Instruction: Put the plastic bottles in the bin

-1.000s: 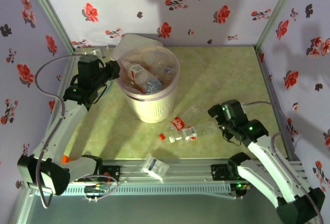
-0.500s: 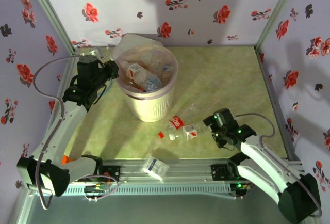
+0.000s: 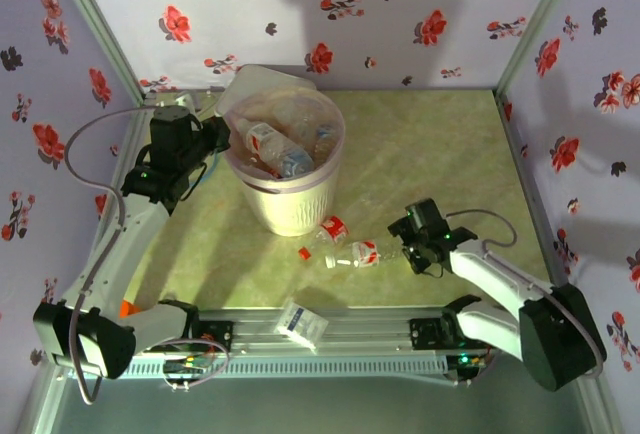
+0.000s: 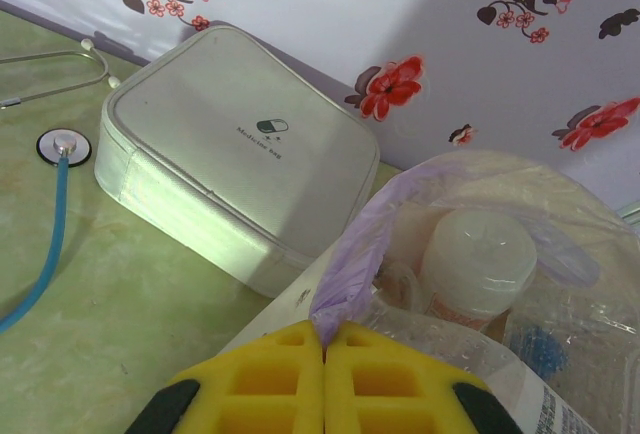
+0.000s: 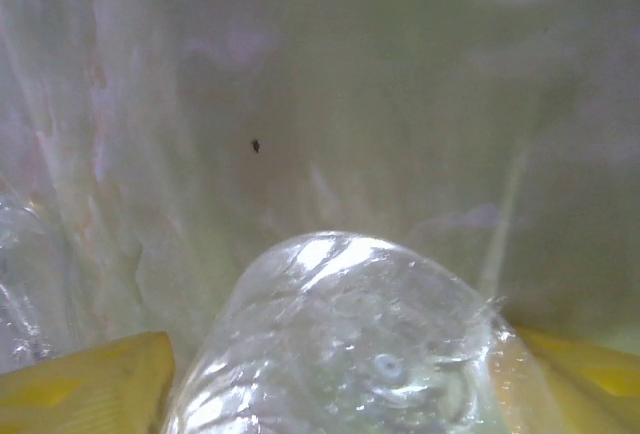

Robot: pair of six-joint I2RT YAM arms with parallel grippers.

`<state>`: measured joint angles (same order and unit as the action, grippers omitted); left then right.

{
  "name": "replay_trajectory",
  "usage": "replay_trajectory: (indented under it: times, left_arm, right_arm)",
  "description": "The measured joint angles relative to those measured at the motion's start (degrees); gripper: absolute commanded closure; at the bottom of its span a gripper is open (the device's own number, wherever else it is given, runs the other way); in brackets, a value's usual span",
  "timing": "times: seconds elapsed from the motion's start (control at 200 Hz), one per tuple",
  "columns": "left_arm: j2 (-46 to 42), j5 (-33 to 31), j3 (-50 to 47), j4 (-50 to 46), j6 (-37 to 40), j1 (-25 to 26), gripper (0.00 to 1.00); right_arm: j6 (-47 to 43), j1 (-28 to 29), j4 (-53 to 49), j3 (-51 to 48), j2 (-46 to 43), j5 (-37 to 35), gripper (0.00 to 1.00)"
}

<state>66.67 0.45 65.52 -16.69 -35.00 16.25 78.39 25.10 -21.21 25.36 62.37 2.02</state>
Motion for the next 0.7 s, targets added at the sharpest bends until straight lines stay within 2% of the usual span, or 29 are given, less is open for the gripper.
replay_trajectory:
  times: [0.135,0.285,0.45,0.515,0.625,0.7]
  left_arm:
    - [0.0,0.0,0.0,0.0,0.0,0.0,1.0]
    - [0.0,0.0,0.0,0.0,0.0,0.0,1.0]
    - [0.0,0.7,0.0,0.0,0.0,0.0,1.0]
    - [0.2,1.2,0.1,0.2,0.2,0.0,1.0]
    - [0.3,2.0,0.1,0.5,1.4,0.0,1.0]
    - [0.2,2.2,0.0,1.2,2.6,0.3,1.0]
  right_arm:
    - [-1.7,-0.2,0.5,1.6,2.4,0.2,0.32]
    - [-4.5,-1.6,0.5,4.1,1.4,-0.3,0.47]
    - [-8.6,-3.9,-3.6,8.3,-4.5,-2.0,0.49]
    - [-10.8,-4.7,-6.3,11.0,-6.6,-3.0,0.52]
    - [-16.9,-5.4,-10.9,17.7,-8.6,-5.4,0.65]
    - [-22.9,-5.4,-13.0,24.3,-8.7,-6.9,0.68]
